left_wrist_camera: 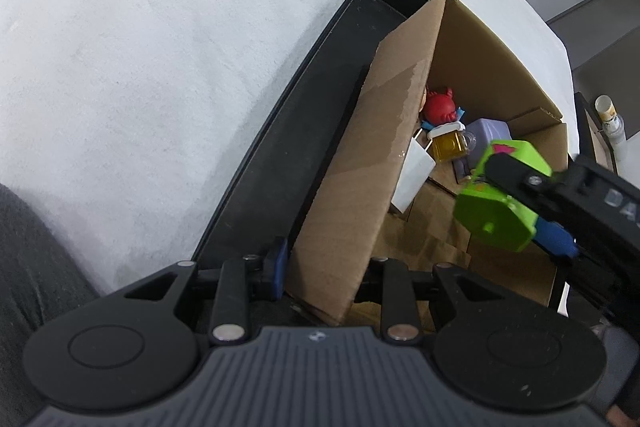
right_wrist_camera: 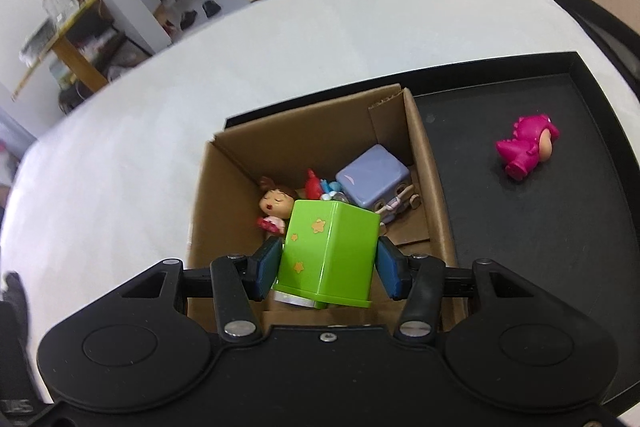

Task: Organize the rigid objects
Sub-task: 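Carry the green cube box into the cardboard box and release it, then move the right tool to the pink dinosaur figure and grasp it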

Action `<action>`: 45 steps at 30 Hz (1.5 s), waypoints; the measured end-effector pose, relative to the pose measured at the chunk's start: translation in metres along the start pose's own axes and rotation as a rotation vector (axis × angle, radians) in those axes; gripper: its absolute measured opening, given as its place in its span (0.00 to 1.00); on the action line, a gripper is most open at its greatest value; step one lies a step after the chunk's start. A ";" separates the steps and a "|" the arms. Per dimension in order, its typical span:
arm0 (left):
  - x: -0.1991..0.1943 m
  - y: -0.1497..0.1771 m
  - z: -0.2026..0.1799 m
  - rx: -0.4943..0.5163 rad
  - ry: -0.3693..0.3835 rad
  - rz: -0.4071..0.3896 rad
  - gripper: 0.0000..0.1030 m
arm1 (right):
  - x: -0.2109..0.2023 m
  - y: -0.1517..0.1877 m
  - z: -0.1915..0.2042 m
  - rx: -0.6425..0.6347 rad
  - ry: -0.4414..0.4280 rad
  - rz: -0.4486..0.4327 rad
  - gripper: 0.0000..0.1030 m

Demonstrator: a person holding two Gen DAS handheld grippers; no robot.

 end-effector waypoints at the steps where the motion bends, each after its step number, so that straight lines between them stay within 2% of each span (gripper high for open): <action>1: 0.000 0.000 0.000 0.000 0.001 0.000 0.27 | 0.002 0.001 0.001 -0.007 0.006 0.004 0.49; 8: -0.001 0.002 -0.002 0.021 -0.001 -0.014 0.27 | 0.010 0.002 0.009 -0.089 0.059 -0.003 0.50; 11: 0.000 0.001 -0.002 0.014 0.001 -0.009 0.27 | 0.010 0.002 0.011 -0.097 0.054 0.006 0.51; 25: 0.000 0.001 0.000 0.009 0.004 -0.016 0.27 | -0.030 -0.017 -0.008 -0.034 0.027 -0.051 0.51; 45: -0.002 0.001 -0.003 0.014 -0.020 -0.021 0.27 | -0.052 -0.019 -0.055 0.077 0.033 -0.086 0.51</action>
Point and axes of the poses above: each gripper's, at about its wrist camera, not at the fingertips, and x roughly the way its jaws point, z to its left, y to its underside, the point moved 8 cm from there along x, roughly the way its jaws point, and after that the axes turned 9 degrees about -z, right-handed, at the moved point
